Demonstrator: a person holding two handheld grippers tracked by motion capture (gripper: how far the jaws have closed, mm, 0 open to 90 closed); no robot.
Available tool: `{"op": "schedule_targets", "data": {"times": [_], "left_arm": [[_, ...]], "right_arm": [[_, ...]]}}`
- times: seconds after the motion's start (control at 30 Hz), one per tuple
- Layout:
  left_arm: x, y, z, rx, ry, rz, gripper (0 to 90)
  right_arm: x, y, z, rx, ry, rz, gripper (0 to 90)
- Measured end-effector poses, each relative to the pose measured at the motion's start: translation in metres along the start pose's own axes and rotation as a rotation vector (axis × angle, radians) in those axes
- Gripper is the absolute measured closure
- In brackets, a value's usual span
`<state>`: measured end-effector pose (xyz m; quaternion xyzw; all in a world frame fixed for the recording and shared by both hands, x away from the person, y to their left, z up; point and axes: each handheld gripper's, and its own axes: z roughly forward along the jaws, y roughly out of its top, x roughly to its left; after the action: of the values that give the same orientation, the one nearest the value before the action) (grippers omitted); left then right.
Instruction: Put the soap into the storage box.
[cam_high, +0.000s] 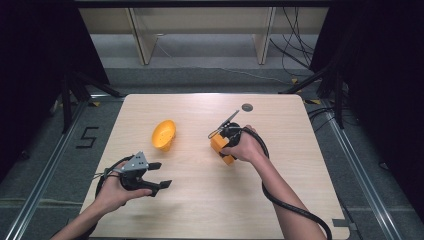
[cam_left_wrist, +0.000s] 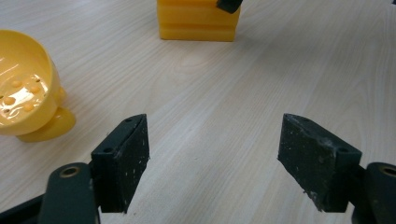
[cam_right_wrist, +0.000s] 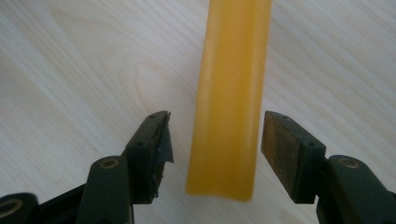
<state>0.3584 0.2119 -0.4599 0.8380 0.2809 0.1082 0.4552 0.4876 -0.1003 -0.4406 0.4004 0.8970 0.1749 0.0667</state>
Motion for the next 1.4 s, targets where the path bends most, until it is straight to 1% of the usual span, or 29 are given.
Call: {"op": "schedule_targets", "data": {"times": [0.17, 0.2, 0.23, 0.3, 0.33, 0.37, 0.4, 0.43, 0.5, 0.53, 0.6, 0.67, 0.7, 0.73, 0.77, 0.8, 0.83, 0.87, 0.9, 0.93, 0.97, 1.0, 1.03, 1.07, 1.1, 1.13, 1.2, 1.3, 1.4], "left_arm": [[0.0, -0.001, 0.001, -0.001, -0.008, 0.006, 24.1], [0.001, -0.001, 0.001, 0.0, 0.002, 0.015, 24.1], [0.0, -0.002, 0.001, -0.004, 0.003, -0.004, 24.1], [0.0, -0.003, 0.003, -0.011, -0.004, -0.004, 24.1], [0.001, -0.003, 0.003, 0.005, -0.004, 0.013, 24.1], [-0.001, -0.003, 0.003, 0.006, -0.006, -0.007, 24.0], [-0.001, -0.003, 0.003, 0.011, -0.002, -0.005, 24.1], [0.0, -0.003, 0.003, 0.019, 0.0, 0.01, 24.1], [-0.001, -0.003, 0.003, 0.005, -0.008, -0.01, 24.0], [0.001, -0.003, 0.003, 0.013, -0.013, 0.017, 24.1], [0.001, -0.004, 0.003, 0.009, -0.01, 0.01, 24.1], [0.002, -0.004, 0.004, 0.012, -0.009, 0.011, 24.1], [0.002, -0.004, 0.004, 0.012, -0.009, 0.011, 24.1], [0.002, -0.004, 0.004, 0.012, -0.016, 0.012, 24.1], [0.001, -0.004, 0.004, 0.001, -0.013, 0.004, 24.1], [0.001, -0.004, 0.004, 0.008, -0.013, 0.013, 24.1], [0.003, -0.004, 0.003, 0.026, -0.015, 0.031, 24.2], [0.003, -0.004, 0.003, 0.026, -0.015, 0.031, 24.2], [0.002, -0.004, 0.004, 0.02, -0.018, 0.021, 24.3], [0.0, -0.004, 0.006, 0.014, -0.031, -0.008, 24.3], [0.0, -0.003, 0.005, 0.022, -0.032, 0.013, 24.7], [-0.001, -0.001, 0.007, 0.014, -0.042, 0.034, 24.9], [-0.002, 0.0, 0.007, 0.02, -0.044, 0.039, 24.9], [-0.004, 0.003, 0.008, 0.01, -0.067, 0.05, 24.9], [-0.007, 0.007, 0.009, 0.009, -0.078, 0.066, 24.7], [-0.01, 0.009, 0.01, -0.001, -0.089, 0.063, 24.4], [-0.016, 0.016, 0.013, -0.008, -0.119, 0.112, 23.7], [-0.026, 0.019, 0.019, -0.01, -0.154, 0.127, 23.1], [-0.033, 0.022, 0.027, 0.008, -0.182, 0.161, 22.8]], "right_arm": [[0.006, 0.009, 0.012, 0.073, -0.016, 0.006, 46.0], [0.005, 0.01, 0.013, 0.089, -0.024, -0.009, 48.3], [0.005, 0.011, 0.014, 0.099, -0.03, -0.004, 50.0], [0.003, 0.013, 0.017, 0.129, -0.043, -0.032, 56.3], [0.004, 0.014, 0.018, 0.149, -0.047, -0.036, 57.8], [0.002, 0.015, 0.019, 0.162, -0.044, -0.048, 58.0], [0.003, 0.016, 0.019, 0.168, -0.037, -0.025, 58.3], [0.001, 0.016, 0.019, 0.17, -0.031, -0.055, 59.0], [-0.001, 0.017, 0.018, 0.174, -0.019, -0.098, 61.6], [-0.002, 0.016, 0.018, 0.175, -0.006, -0.134, 61.6], [-0.005, 0.016, 0.018, 0.181, 0.01, -0.168, 61.7], [-0.007, 0.016, 0.017, 0.181, 0.016, -0.232, 61.7], [-0.007, 0.016, 0.017, 0.181, 0.016, -0.232, 61.7], [-0.011, 0.015, 0.017, 0.155, 0.038, -0.371, 61.8], [-0.01, 0.014, 0.014, 0.175, 0.067, -0.381, 61.8], [-0.009, 0.012, 0.011, 0.182, 0.061, -0.398, 61.8], [-0.009, 0.011, 0.008, 0.14, 0.076, -0.482, 61.9], [-0.009, 0.011, 0.008, 0.14, 0.076, -0.482, 61.9], [-0.003, 0.008, -0.004, 0.144, 0.11, -0.578, 61.9], [-0.003, 0.007, -0.009, 0.153, 0.115, -0.647, 61.9], [0.003, 0.003, -0.016, 0.181, 0.147, -0.656, 61.9], [0.004, 0.002, -0.019, 0.18, 0.171, -0.708, 61.9], [0.008, 0.0, -0.022, 0.145, 0.21, -0.812, 61.9], [0.015, -0.005, -0.027, 0.178, 0.212, -0.779, 61.9], [0.019, -0.007, -0.028, 0.164, 0.242, -0.849, 61.9], [0.025, -0.013, -0.031, 0.184, 0.246, -0.861, 61.9], [0.034, -0.021, -0.037, 0.222, 0.252, -0.845, 61.9], [0.045, -0.028, -0.04, 0.196, 0.303, -0.837, 61.9], [0.057, -0.03, -0.04, 0.208, 0.305, -0.862, 61.9]]}}
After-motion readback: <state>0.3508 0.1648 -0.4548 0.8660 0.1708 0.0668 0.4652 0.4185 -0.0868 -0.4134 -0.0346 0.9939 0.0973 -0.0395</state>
